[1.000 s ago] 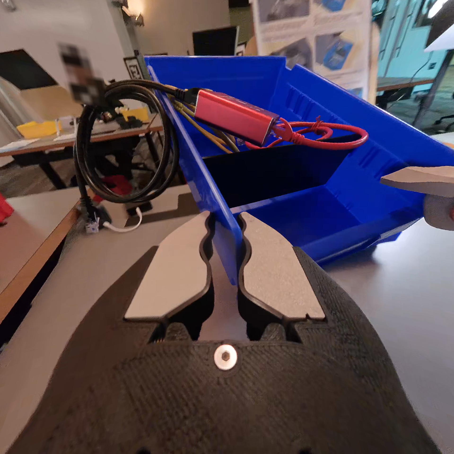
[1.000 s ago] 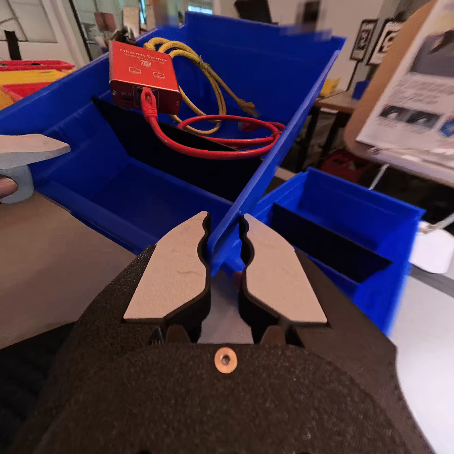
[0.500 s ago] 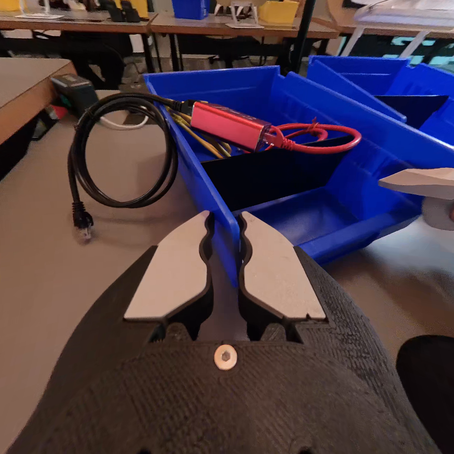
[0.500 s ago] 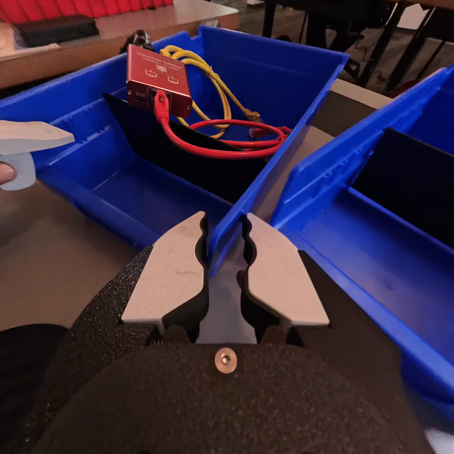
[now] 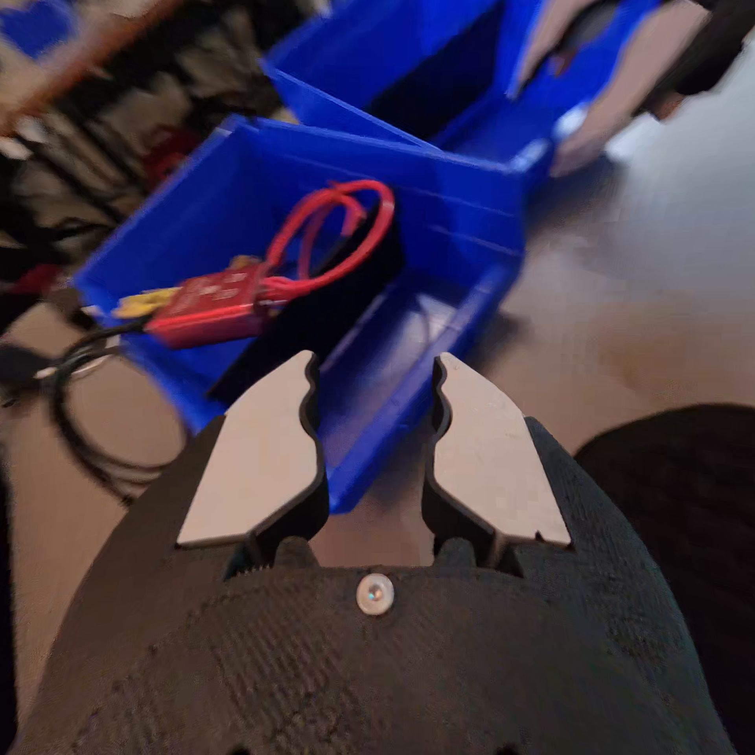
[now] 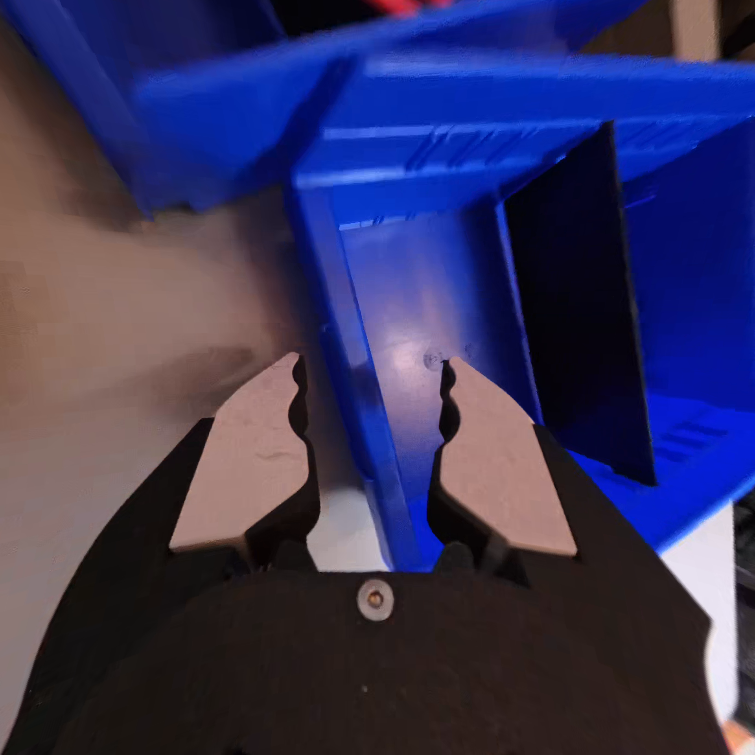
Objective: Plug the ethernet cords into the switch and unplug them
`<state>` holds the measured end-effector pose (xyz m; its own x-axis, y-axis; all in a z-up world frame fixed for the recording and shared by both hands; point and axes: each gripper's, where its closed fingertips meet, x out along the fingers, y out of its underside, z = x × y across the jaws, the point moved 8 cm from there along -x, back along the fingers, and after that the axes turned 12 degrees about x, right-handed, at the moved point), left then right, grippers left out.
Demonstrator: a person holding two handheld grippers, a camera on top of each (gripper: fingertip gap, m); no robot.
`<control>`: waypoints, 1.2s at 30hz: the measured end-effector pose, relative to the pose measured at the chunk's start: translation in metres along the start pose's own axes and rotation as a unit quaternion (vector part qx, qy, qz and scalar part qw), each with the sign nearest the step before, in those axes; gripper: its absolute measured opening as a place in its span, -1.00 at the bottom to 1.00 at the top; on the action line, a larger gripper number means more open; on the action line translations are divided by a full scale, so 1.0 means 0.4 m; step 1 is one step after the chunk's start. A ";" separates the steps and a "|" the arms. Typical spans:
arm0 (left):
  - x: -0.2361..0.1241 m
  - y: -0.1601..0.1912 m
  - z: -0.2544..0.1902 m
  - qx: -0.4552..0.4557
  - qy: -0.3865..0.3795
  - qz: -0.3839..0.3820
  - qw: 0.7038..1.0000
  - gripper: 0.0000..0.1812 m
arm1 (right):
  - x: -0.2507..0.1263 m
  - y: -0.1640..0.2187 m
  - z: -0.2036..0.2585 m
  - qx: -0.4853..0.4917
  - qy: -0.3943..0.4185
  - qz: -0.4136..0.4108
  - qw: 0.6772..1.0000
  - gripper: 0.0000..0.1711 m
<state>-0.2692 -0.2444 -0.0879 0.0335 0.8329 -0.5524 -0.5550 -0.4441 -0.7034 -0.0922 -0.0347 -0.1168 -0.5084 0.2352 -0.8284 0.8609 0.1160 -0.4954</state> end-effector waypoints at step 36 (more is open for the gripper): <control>0.359 -0.028 0.010 0.122 0.185 0.203 0.954 -0.67 | -0.191 0.662 -0.350 0.127 0.155 0.104 0.974 -0.45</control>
<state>-0.2614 -0.1183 -0.1576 0.0397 0.4152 -0.9089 -0.7598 -0.5782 -0.2973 0.1772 0.1131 -0.1482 -0.2587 0.5132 -0.8184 0.8921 -0.1980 -0.4062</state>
